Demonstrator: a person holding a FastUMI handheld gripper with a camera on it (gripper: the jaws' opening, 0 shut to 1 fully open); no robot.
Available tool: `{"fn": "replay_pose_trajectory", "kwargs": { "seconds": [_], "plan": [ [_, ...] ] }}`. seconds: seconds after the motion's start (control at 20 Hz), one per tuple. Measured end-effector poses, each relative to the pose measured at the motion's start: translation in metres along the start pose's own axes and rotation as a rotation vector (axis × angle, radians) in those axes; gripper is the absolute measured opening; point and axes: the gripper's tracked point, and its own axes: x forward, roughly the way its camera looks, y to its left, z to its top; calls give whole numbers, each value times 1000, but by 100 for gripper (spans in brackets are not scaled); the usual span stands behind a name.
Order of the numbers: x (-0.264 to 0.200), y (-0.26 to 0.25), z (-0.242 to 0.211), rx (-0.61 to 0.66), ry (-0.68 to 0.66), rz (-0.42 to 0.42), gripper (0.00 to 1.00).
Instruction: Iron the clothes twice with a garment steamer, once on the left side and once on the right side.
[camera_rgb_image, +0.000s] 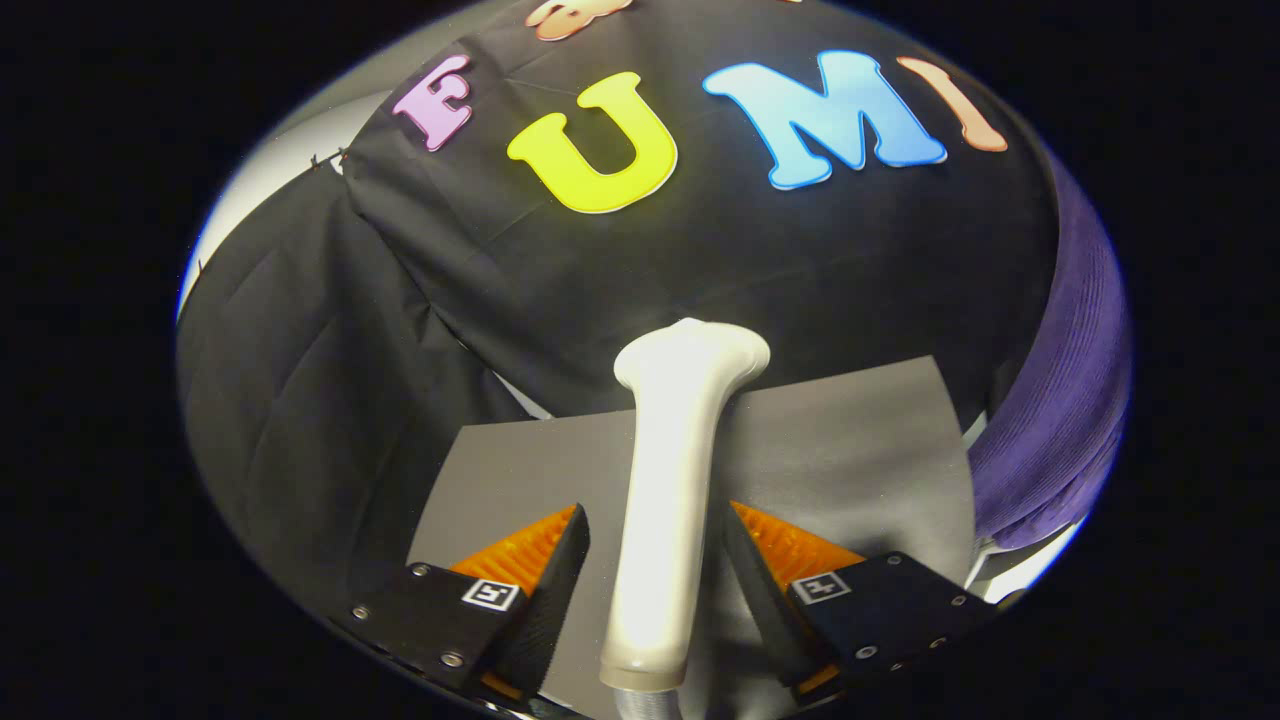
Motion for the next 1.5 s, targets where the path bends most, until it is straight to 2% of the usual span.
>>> {"fn": "replay_pose_trajectory", "kwargs": {
  "seconds": [0.1,0.2,0.3,0.5,0.85,1.5],
  "plan": [
    [4,-5,-4,25,28,16,62],
    [-1,2,-6,63,47,82,40],
    [-4,9,-7,83,45,152,34],
    [-41,14,-32,17,-16,163,32],
    [-131,1,-64,-87,-269,82,32],
    [-304,-11,-170,-140,-599,-3,31]
  ]
}}
